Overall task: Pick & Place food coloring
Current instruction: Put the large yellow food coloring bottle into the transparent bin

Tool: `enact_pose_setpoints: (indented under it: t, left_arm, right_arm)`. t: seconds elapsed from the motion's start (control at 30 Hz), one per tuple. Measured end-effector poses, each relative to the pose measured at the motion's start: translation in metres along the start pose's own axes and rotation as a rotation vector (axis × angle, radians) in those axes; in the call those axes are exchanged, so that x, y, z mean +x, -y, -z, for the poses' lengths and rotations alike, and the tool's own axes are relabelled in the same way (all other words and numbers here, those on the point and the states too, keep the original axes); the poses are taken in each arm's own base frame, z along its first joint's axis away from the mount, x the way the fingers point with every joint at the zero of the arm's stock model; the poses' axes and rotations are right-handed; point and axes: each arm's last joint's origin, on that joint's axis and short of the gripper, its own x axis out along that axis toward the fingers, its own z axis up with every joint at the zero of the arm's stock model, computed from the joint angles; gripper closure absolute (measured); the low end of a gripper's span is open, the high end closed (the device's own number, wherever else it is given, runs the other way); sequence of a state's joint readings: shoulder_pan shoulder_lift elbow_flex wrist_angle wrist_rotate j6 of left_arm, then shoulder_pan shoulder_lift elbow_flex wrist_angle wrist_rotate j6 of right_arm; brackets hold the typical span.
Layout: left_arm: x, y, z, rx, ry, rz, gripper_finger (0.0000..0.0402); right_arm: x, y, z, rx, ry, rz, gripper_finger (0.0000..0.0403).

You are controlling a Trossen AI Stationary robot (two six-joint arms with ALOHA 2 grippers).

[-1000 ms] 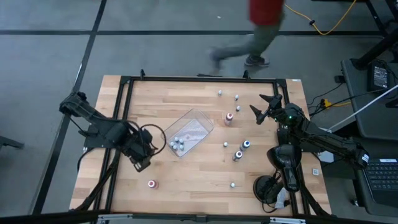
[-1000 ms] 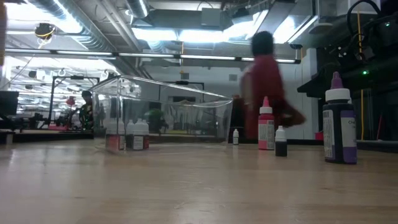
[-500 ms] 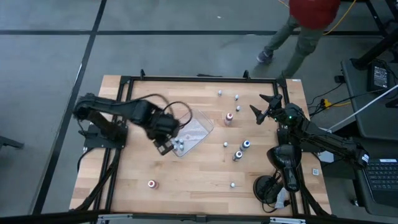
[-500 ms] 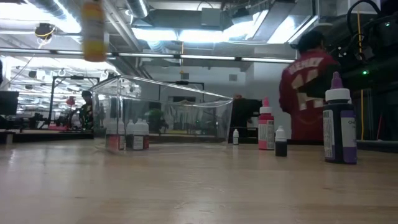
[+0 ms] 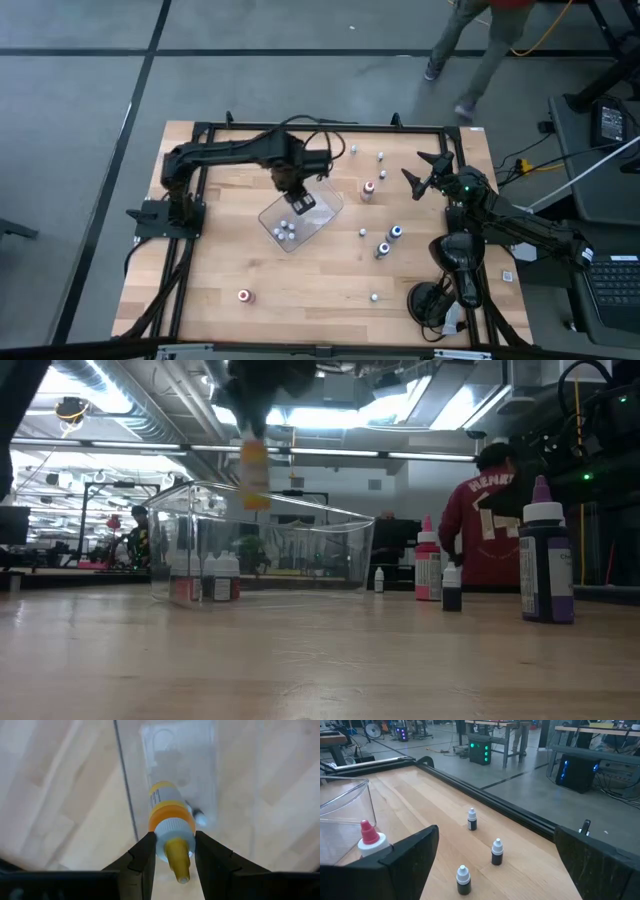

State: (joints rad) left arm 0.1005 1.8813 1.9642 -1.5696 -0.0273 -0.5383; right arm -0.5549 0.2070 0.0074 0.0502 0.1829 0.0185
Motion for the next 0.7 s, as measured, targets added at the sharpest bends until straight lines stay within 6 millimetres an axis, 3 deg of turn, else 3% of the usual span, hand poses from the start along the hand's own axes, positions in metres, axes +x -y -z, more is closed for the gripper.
enact_pose_setpoints:
  t: [0.37,0.7]
  left_arm:
    - [0.048,-0.012,-0.051,0.021,-0.027,-0.028,0.0292]
    - [0.083,-0.017,-0.075,0.043,-0.04,-0.003,0.0292]
  right_arm:
    - [0.0,0.0,0.0,0.001,0.0,0.0,0.0008]
    - [0.0,0.0,0.0,0.001,0.0,0.0,0.0008]
